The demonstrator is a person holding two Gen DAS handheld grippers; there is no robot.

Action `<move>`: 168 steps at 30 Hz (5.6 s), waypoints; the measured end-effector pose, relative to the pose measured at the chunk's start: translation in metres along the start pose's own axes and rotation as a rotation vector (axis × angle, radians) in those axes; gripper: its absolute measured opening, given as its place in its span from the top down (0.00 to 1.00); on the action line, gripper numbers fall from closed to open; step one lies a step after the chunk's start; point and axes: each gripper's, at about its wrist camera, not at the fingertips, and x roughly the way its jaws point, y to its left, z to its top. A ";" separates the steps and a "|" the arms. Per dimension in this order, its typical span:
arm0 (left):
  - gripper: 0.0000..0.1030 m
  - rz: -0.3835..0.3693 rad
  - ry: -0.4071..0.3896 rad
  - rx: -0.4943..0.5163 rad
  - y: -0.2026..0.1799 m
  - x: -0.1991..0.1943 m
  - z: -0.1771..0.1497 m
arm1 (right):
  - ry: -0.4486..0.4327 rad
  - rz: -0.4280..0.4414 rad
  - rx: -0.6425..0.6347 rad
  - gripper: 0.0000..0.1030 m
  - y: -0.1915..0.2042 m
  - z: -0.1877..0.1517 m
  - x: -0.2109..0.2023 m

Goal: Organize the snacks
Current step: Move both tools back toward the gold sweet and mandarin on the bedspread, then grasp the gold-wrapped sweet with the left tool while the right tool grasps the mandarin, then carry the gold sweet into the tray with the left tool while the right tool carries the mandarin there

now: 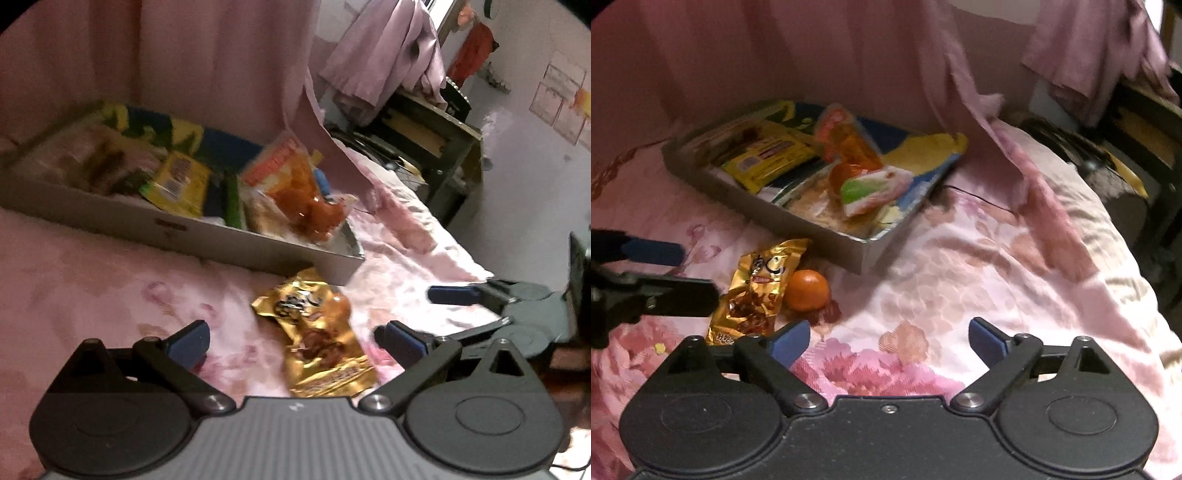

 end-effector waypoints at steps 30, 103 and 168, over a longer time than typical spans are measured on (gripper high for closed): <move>0.06 -0.028 0.070 -0.070 0.012 0.021 0.011 | -0.034 0.145 -0.100 0.66 0.039 0.010 0.026; 0.52 0.301 0.203 0.028 0.018 -0.043 -0.006 | -0.075 0.122 -0.112 0.66 0.077 0.010 -0.058; 0.60 0.274 -0.290 -0.176 0.107 -0.002 0.104 | -0.246 0.013 0.255 0.66 0.081 0.093 0.059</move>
